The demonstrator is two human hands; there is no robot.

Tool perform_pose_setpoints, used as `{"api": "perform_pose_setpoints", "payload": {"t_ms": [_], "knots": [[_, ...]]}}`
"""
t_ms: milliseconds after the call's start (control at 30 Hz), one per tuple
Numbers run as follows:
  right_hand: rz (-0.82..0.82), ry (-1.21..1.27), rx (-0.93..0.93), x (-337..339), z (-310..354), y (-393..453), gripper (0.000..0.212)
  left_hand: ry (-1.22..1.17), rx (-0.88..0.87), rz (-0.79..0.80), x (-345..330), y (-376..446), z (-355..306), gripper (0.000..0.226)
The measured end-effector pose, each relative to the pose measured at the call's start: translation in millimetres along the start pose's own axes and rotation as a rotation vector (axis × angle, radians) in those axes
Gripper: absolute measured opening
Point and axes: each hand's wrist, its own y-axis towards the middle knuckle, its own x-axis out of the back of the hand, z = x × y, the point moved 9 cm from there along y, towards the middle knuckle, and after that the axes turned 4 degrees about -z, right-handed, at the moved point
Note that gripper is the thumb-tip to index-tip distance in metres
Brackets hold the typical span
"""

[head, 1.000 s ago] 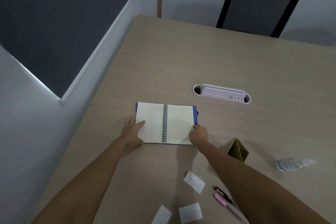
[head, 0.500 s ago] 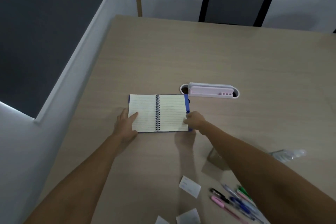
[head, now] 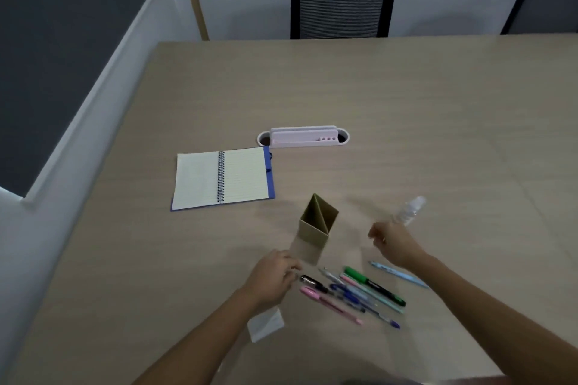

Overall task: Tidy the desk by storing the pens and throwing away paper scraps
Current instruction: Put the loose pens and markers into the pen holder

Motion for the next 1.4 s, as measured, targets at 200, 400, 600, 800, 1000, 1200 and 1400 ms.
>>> {"api": "perform_pose_setpoints", "payload": {"t_ms": [200, 400, 600, 800, 1000, 1200, 1400], "knots": [[0.134, -0.192, 0.084, -51, -46, -30, 0.02, 0.235, 0.039, 0.126, -40, 16, -33, 0.023], [-0.013, 0.048, 0.22, -19, -31, -25, 0.004, 0.397, 0.086, 0.126, -44, 10, -30, 0.024], [-0.343, 0.739, 0.258, 78, 32, -11, 0.023, 0.197, 0.188, -0.004, -19, -7, -36, 0.016], [-0.234, 0.598, 0.353, 55, 84, 17, 0.015, 0.02, 0.08, -0.4, 97, -59, -72, 0.029], [-0.19, 0.476, 0.318, 27, 76, 21, 0.023, 0.093, 0.021, -0.692, 188, -49, -90, 0.015], [-0.205, 0.378, 0.192, 9, 33, 0, 0.024, 0.179, 0.113, -0.457, 149, 26, -78, 0.017], [0.161, -0.096, 0.178, -74, 12, -28, 0.019, 0.205, 0.151, -0.317, 109, 47, -67, 0.015]]}}
